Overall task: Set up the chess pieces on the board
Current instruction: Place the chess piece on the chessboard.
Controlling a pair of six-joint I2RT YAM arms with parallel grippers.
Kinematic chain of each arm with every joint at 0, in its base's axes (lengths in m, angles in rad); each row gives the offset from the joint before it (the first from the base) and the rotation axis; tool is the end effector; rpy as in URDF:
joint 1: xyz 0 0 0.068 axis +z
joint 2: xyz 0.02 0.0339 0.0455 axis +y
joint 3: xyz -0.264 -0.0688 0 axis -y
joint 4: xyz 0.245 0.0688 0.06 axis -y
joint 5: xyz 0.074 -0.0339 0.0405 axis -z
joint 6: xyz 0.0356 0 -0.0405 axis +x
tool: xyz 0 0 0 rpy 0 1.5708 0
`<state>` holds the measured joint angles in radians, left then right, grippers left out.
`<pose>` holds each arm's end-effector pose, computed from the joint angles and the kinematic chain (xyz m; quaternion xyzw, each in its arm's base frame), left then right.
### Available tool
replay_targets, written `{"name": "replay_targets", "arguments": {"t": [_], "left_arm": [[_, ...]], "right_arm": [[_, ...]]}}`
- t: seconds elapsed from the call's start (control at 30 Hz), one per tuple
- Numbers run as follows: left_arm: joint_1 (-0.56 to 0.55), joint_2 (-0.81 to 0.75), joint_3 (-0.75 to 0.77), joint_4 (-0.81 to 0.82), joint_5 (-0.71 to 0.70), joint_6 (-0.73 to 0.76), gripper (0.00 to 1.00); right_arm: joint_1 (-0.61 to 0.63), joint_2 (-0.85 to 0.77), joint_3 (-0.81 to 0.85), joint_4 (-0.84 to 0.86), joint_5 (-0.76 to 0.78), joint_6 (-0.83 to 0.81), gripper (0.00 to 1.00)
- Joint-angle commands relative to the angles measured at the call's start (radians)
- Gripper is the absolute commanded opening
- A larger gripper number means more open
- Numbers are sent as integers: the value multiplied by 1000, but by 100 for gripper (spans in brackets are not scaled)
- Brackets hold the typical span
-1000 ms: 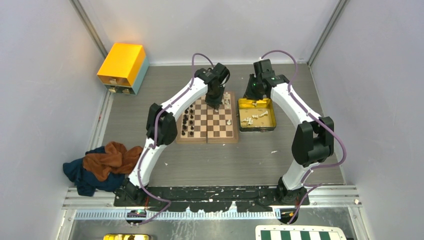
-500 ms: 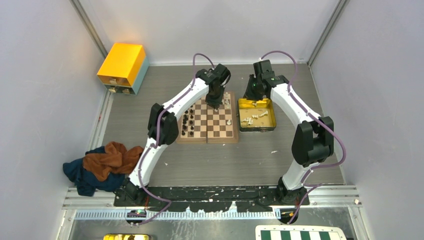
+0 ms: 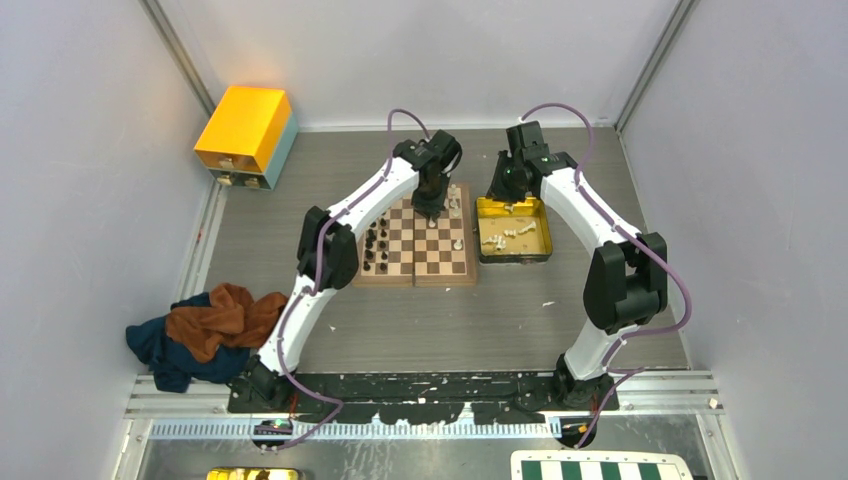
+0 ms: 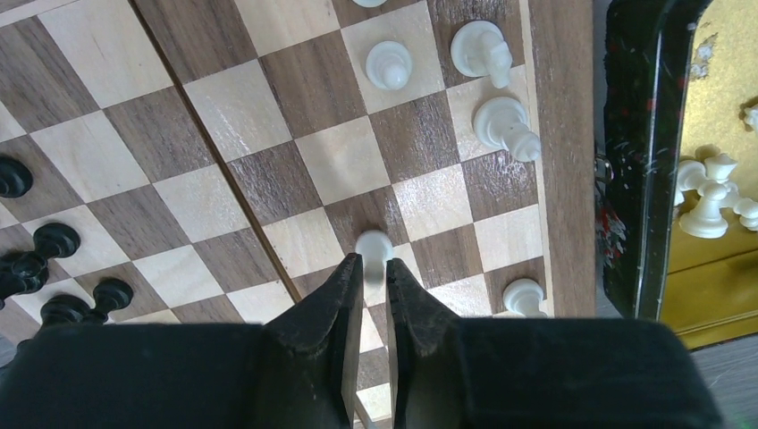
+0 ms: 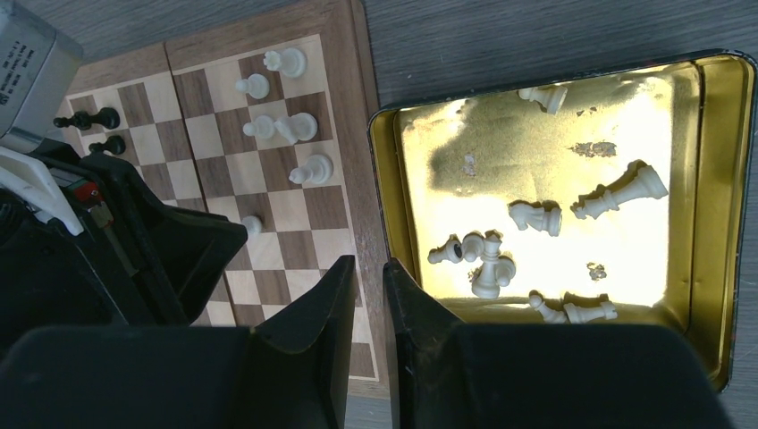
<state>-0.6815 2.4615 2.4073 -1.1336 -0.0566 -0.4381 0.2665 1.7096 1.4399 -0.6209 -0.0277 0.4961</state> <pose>0.4005 -0.3223 0.2246 0.1138 0.9747 -0.0775 0.1760 0.3640 0.1004 0.2823 0.1034 0.9370 0.1362 0.3047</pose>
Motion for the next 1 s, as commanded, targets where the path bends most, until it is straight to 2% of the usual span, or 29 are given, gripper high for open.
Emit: {"name": "replay_targets", "arguments": {"t": [0.0, 0.37, 0.57, 0.7, 0.97], "left_arm": [[-7, 7, 18, 30, 3, 1, 18], [-8, -3, 21, 36, -23, 1, 19], [-8, -60, 12, 50, -68, 8, 28], [-7, -111, -2, 58, -95, 14, 31], [-7, -283, -184, 168, -120, 13, 31]], "right_arm": [[-2, -21, 6, 37, -6, -1, 24], [-2, -20, 5, 35, -6, -10, 24], [-1, -22, 30, 14, 9, -37, 24], [2, -17, 43, -11, 24, -59, 26], [44, -4, 69, -72, 141, -126, 27]]}}
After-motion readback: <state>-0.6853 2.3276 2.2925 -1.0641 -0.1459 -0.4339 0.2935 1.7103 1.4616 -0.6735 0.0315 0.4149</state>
